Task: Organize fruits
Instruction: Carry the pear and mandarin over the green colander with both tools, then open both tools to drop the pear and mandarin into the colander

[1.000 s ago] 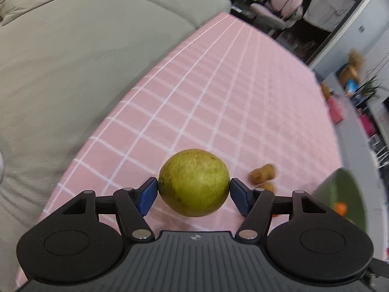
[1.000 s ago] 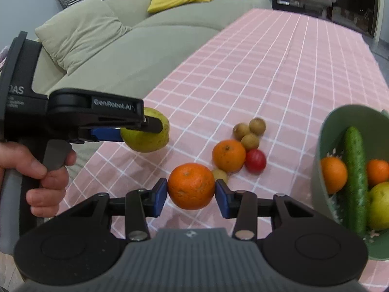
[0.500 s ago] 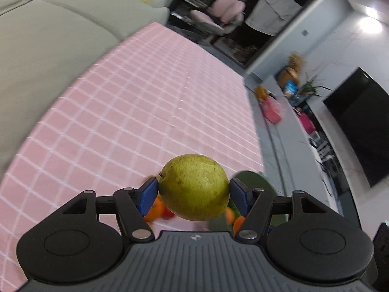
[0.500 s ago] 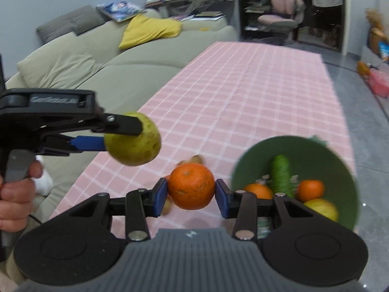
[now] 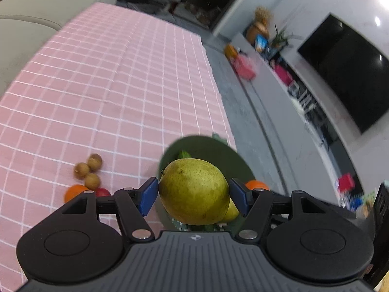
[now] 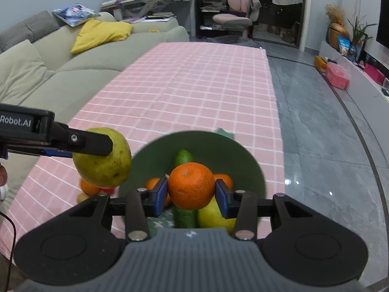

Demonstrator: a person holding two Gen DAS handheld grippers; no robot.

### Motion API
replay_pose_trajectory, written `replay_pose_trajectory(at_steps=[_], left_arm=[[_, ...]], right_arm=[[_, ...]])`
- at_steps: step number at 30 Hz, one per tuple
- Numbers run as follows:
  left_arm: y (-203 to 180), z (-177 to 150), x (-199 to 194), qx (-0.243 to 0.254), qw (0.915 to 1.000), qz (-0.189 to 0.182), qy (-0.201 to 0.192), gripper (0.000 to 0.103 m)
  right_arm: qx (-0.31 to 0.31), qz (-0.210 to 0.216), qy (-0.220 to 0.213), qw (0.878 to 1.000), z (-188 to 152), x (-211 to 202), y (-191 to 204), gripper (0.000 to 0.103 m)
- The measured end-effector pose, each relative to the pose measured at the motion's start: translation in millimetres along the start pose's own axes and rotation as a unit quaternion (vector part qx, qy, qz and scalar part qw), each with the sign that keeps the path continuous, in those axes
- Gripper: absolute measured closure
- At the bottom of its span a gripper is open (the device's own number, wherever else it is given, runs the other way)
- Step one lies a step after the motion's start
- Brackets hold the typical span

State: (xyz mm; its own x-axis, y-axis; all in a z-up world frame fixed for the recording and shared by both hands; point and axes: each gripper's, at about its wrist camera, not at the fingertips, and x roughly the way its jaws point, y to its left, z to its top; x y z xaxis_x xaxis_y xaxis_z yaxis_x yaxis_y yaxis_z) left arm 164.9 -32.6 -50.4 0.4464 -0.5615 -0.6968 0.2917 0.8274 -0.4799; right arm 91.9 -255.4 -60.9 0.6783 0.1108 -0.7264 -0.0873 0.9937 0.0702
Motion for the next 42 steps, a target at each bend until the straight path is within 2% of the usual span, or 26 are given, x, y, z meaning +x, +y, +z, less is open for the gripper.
replay_pose_trajectory(at_steps=[6,11,17,21,30,36,39,42], left_arm=[[-20,-8,24,0.048,0.9971,0.015,0.057,0.03],[-36,-11,40,0.105,0.9888,0.048,0.095,0.03],[-47,-14,53,0.16,0.9777,0.07,0.116,0.03],[-46,-16,60,0.167,0.9753,0.069,0.127,0.029],[-31,-9,65,0.121,0.9831,0.054,0.126,0.032],[-19,1,55,0.078,0.9913,0.04,0.099,0.031],[-17,6,48,0.073,0.9932,0.052,0.074,0.031],[-17,9,43,0.088,0.9906,0.092,0.051,0.031]], right_arm=[[-0.007,-0.01,0.025,1.0,-10,15,-12,0.063],[-0.026,-0.005,0.033,0.999,-8,26,-18,0.063],[-0.081,-0.005,0.044,0.996,-7,37,-19,0.064],[-0.088,0.0,0.047,0.995,-8,41,-25,0.064],[-0.072,0.015,0.042,0.996,-2,52,-31,0.064],[-0.064,0.027,0.036,0.997,6,65,-28,0.064],[-0.057,0.027,0.031,0.997,12,74,-26,0.064],[-0.047,0.029,0.033,0.998,17,86,-25,0.064]])
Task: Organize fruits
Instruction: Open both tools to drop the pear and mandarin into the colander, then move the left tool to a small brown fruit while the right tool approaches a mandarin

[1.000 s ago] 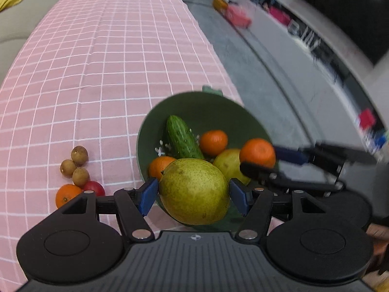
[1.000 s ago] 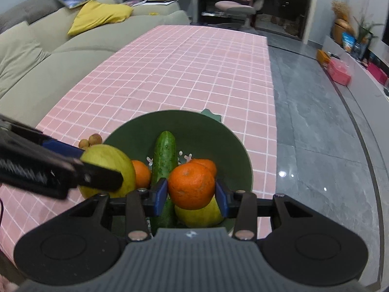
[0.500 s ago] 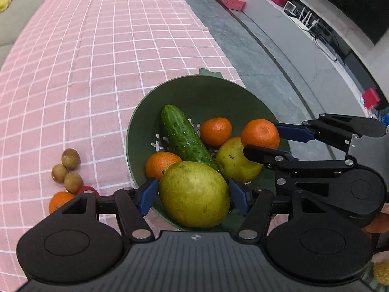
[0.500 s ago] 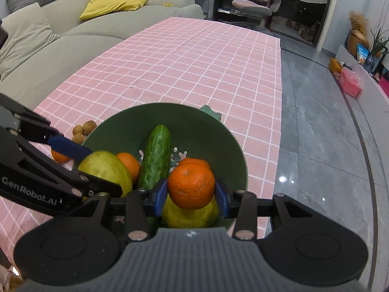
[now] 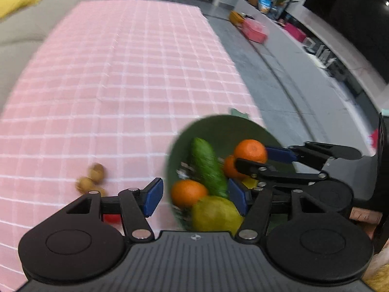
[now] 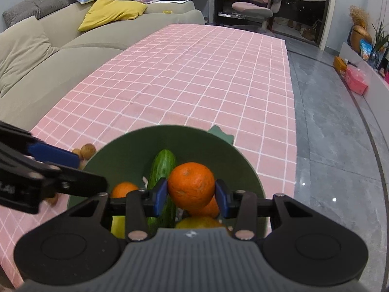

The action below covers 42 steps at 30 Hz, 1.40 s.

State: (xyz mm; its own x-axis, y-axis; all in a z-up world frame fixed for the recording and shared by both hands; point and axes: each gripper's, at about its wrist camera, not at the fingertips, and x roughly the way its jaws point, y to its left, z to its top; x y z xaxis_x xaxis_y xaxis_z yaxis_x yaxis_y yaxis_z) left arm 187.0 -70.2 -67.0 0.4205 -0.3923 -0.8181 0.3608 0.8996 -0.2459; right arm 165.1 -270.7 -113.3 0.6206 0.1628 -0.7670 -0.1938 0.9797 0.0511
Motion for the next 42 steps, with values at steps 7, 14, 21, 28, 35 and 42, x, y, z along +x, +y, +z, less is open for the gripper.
replay_pose_trajectory(at_steps=[7,14,21,28,35,42], left_arm=[[9,-1,1,0.008,0.9985,0.054,-0.005,0.031],[14,-4,-1,-0.001,0.9982,0.059,0.002,0.031],[16,-11,-13,0.001,0.9979,0.065,0.001,0.031],[16,-20,-27,0.01,0.9971,0.073,-0.018,0.031],[25,-31,-52,0.008,0.9947,0.091,-0.047,0.031],[45,-45,-77,-0.006,0.9909,0.111,-0.075,0.031]], right_arm=[[0.004,-0.011,0.01,1.0,8,26,0,0.063],[0.01,-0.016,0.013,1.0,8,33,1,0.062],[0.014,-0.021,0.002,1.0,8,16,3,0.055],[0.036,-0.024,-0.03,0.999,2,-22,18,0.041],[0.055,-0.031,-0.042,0.997,-7,-48,52,0.04],[0.053,-0.048,-0.078,0.994,-10,-69,86,0.033]])
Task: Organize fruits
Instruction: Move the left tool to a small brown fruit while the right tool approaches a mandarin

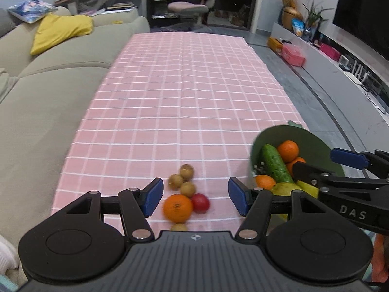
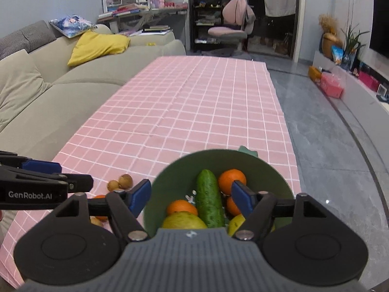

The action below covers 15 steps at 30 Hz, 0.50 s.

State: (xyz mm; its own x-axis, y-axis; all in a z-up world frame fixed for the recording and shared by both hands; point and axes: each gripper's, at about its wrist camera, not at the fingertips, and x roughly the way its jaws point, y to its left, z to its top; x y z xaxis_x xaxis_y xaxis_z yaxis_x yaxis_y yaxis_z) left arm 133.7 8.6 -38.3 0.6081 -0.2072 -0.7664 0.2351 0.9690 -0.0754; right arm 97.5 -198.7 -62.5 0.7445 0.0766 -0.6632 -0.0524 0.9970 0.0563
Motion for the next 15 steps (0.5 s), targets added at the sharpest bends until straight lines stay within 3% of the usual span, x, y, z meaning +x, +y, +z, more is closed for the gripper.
replay_pose_trajectory(at_steps=[5,15], left_arm=[[23,-11,-14,-0.025,0.9996,0.008,-0.008,0.031],[53,-23,-35,-0.06,0.9978,0.013,-0.024,0.037]], right_arm=[[-0.002,0.003,-0.013,1.0,-4,-14,19,0.032],[-0.056,0.042,0.007,0.998,-25,-26,66,0.032]])
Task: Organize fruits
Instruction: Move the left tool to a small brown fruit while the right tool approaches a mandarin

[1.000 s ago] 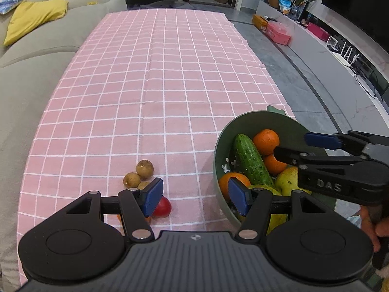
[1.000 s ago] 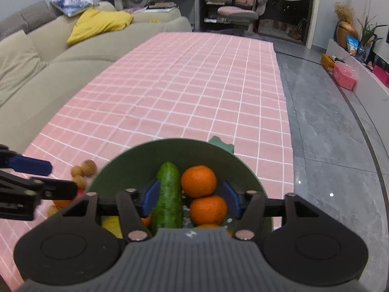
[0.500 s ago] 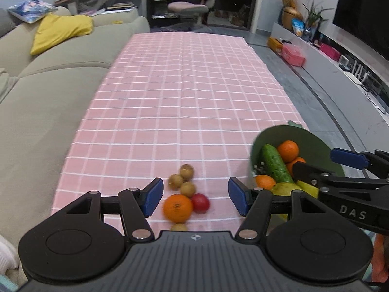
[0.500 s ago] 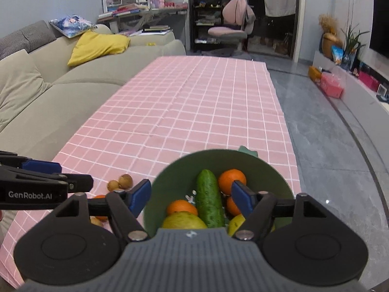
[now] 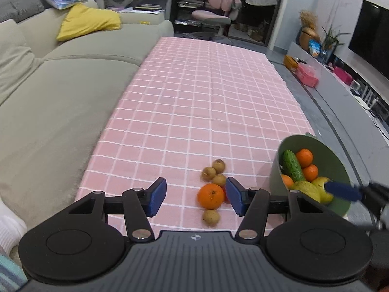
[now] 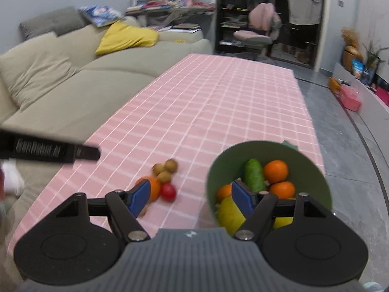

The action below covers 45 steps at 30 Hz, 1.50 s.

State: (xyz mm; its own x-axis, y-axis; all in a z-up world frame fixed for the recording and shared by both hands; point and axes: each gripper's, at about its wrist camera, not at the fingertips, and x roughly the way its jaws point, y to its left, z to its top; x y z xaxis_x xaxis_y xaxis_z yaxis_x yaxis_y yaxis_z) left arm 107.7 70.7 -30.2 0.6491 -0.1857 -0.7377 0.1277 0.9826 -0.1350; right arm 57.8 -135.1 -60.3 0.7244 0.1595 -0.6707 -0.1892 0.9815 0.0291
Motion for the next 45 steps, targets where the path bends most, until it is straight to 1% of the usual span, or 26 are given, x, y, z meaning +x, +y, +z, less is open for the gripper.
replay_pose_trajectory(at_steps=[2,4,7,8,9,10,12,13,15,17,19,22,25,35,37,41,45], left_arm=[[6,-1,-1,-0.01,0.9999,-0.002,0.0,0.037],[13,-3,1,-0.029,0.9994,-0.016,0.01,0.037],[20,-9,8,-0.059,0.9971,-0.037,0.031,0.038],[21,-11,12,-0.063,0.9962,-0.044,0.041,0.041],[22,-14,15,-0.063,0.9957,-0.048,0.048,0.046],[21,-17,20,-0.062,0.995,-0.053,0.058,0.049],[20,-24,27,-0.059,0.9937,-0.059,0.076,0.059],[18,-27,32,-0.054,0.9931,-0.06,0.085,0.06],[13,-33,39,-0.043,0.9933,-0.058,0.09,0.06],[7,-38,46,-0.033,0.9935,-0.065,0.088,0.06],[4,-42,53,-0.033,0.9927,-0.073,0.09,0.056],[2,-45,66,-0.038,0.9919,-0.072,0.098,0.055],[-1,-45,76,-0.032,0.9921,-0.065,0.102,0.055],[-15,-47,102,-0.011,0.9928,-0.049,0.109,0.056],[-18,-47,106,-0.003,0.9928,-0.047,0.11,0.057],[-21,-49,112,0.009,0.9923,-0.044,0.116,0.064],[-21,-49,116,0.009,0.9925,-0.039,0.115,0.069]], right_arm=[[-0.012,0.011,0.004,1.0,-6,-2,7,0.032],[-0.022,0.031,0.009,0.999,-12,-2,14,0.033],[-0.035,0.045,0.018,0.998,-19,1,22,0.037],[-0.038,0.049,0.021,0.998,-21,2,23,0.04],[-0.04,0.054,0.024,0.997,-22,4,25,0.043],[-0.042,0.058,0.027,0.997,-23,6,26,0.05],[-0.047,0.064,0.032,0.996,-24,11,29,0.053],[-0.051,0.065,0.035,0.996,-26,14,30,0.053],[-0.062,0.062,0.041,0.995,-30,20,32,0.053],[-0.075,0.059,0.048,0.994,-36,26,33,0.055],[-0.079,0.062,0.058,0.993,-39,31,33,0.059],[-0.078,0.069,0.068,0.992,-42,40,30,0.062],[-0.083,0.066,0.071,0.992,-43,47,28,0.062],[-0.09,0.083,0.079,0.989,-43,69,27,0.062],[-0.083,0.087,0.082,0.989,-43,74,25,0.062],[-0.075,0.093,0.087,0.989,-43,82,21,0.062],[-0.069,0.098,0.089,0.989,-43,88,18,0.062]])
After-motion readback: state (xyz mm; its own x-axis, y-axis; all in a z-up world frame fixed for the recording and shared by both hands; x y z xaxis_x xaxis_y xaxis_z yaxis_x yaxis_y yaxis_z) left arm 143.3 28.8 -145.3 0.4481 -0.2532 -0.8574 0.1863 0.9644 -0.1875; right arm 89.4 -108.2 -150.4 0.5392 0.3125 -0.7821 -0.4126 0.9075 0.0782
